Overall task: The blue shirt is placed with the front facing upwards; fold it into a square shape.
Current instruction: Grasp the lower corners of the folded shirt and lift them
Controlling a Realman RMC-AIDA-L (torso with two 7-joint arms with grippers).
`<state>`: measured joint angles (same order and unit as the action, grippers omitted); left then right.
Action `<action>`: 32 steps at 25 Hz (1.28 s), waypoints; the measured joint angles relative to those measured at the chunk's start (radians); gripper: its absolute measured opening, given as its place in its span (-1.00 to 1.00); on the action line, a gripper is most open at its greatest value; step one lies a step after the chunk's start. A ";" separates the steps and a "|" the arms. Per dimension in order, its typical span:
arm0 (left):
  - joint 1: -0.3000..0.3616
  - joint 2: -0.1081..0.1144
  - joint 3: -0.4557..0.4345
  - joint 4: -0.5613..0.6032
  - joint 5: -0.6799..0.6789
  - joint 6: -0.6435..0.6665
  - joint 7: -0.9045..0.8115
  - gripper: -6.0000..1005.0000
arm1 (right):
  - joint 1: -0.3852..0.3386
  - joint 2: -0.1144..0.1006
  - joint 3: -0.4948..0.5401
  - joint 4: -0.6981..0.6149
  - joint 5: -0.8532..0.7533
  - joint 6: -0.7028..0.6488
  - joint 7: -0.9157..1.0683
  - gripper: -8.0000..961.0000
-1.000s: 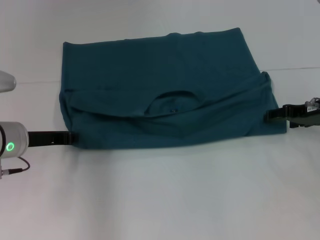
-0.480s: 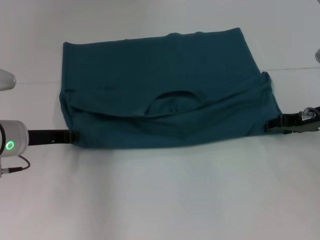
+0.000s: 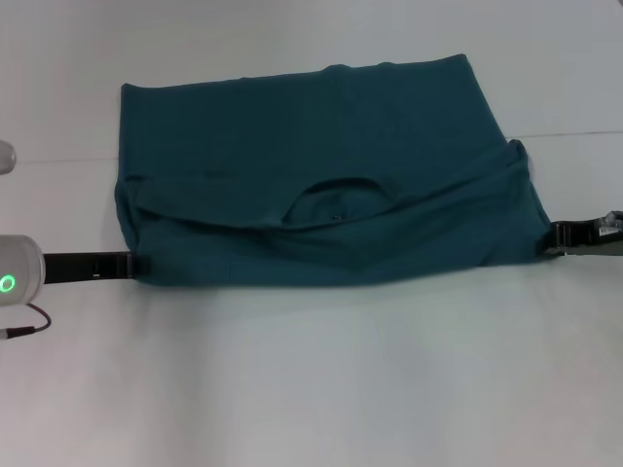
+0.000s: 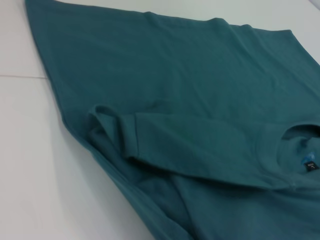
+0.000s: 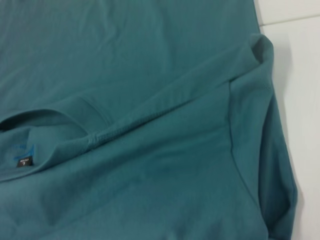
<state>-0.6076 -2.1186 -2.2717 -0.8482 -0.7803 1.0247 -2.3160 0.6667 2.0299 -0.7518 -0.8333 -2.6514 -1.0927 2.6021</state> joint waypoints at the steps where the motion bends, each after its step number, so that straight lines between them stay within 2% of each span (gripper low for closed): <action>1: 0.001 0.002 0.000 0.000 0.000 0.003 0.000 -0.96 | -0.007 0.000 0.000 -0.002 0.010 -0.001 -0.004 -0.25; 6: 0.009 0.006 -0.012 0.000 -0.001 0.010 0.002 -0.96 | -0.055 -0.007 0.001 -0.003 0.112 -0.013 -0.049 -0.73; 12: 0.011 0.010 -0.064 0.000 -0.001 0.046 0.025 -0.96 | -0.107 -0.021 0.007 -0.007 0.211 -0.030 -0.090 -0.99; 22: 0.017 0.020 -0.106 -0.008 -0.002 0.084 0.037 -0.96 | -0.132 -0.036 0.074 -0.010 0.256 -0.075 -0.134 -0.89; 23: 0.017 0.020 -0.106 -0.008 -0.002 0.084 0.037 -0.96 | -0.130 -0.046 0.096 -0.010 0.269 -0.109 -0.134 -0.88; 25: 0.016 0.023 -0.113 -0.009 -0.002 0.091 0.038 -0.96 | -0.127 -0.053 0.109 -0.010 0.275 -0.129 -0.131 -0.86; 30: 0.014 0.027 -0.114 -0.009 -0.002 0.111 0.038 -0.96 | -0.115 -0.099 0.166 -0.009 0.324 -0.227 -0.112 -0.81; 32: 0.015 0.027 -0.114 -0.009 -0.002 0.112 0.038 -0.96 | -0.111 -0.111 0.173 -0.008 0.331 -0.249 -0.103 -0.79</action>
<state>-0.5927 -2.0911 -2.3861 -0.8575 -0.7823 1.1370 -2.2778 0.5561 1.9190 -0.5787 -0.8408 -2.3207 -1.3418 2.4990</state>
